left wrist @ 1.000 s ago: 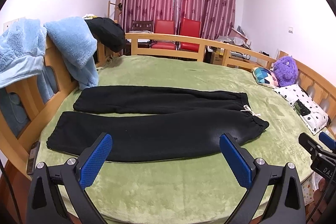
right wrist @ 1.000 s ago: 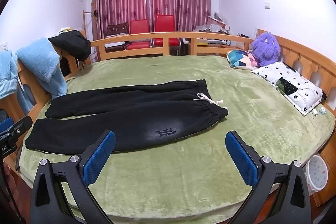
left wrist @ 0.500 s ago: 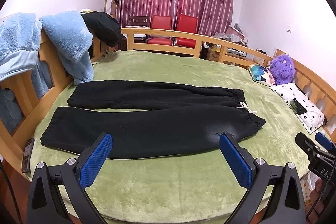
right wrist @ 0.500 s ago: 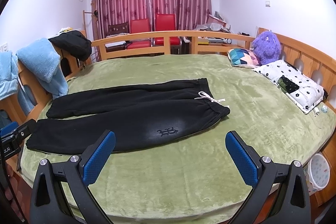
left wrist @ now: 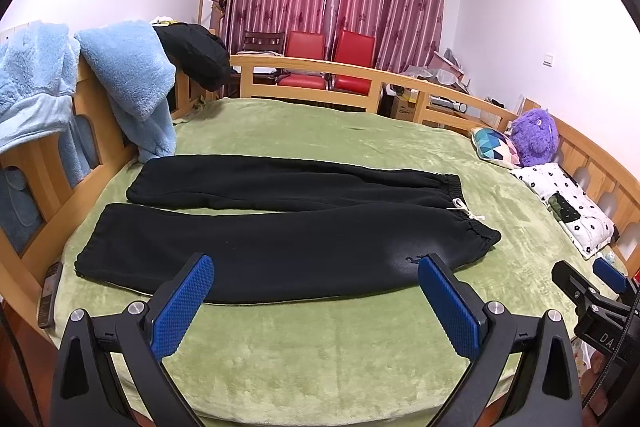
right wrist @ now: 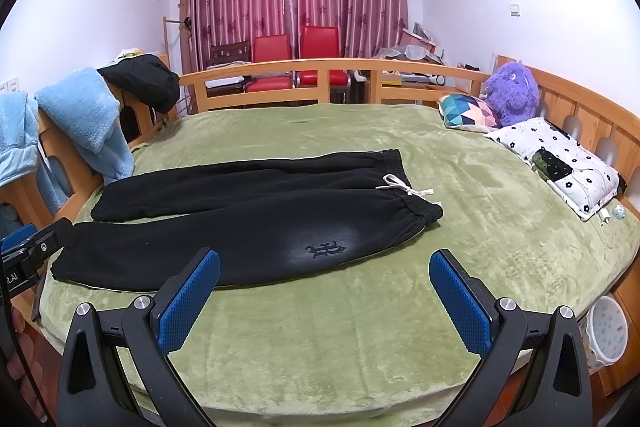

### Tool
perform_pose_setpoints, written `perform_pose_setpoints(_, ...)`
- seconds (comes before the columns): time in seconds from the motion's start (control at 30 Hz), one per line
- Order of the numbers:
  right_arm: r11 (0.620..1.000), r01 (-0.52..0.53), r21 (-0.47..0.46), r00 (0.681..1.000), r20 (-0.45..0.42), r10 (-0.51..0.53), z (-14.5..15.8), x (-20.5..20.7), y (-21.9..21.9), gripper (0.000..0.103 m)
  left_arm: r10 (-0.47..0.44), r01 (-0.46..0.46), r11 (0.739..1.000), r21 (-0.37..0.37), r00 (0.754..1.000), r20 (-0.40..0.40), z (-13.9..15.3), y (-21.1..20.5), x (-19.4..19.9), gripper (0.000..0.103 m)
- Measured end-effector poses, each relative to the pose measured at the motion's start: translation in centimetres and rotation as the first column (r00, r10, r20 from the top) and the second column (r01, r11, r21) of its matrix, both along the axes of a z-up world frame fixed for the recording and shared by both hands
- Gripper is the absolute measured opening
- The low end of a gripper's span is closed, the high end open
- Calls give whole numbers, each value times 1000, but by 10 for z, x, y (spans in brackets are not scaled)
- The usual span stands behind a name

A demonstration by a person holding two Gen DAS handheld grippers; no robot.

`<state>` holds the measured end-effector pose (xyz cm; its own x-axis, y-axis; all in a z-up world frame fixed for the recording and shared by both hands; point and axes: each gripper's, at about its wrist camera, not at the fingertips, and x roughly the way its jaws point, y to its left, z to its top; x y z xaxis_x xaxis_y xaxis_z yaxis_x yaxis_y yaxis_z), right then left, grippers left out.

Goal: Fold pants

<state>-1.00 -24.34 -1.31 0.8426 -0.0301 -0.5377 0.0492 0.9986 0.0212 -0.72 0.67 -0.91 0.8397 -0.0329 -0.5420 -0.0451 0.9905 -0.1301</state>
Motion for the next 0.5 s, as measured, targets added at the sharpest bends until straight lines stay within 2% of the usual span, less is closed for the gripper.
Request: perform_pose_setpoints(0.5, 1000, 2, -11, 1000, -5, -2, -1, -1, 8, 103, 6, -6, 1000, 2, 1000, -5, 1, 0, 0, 103)
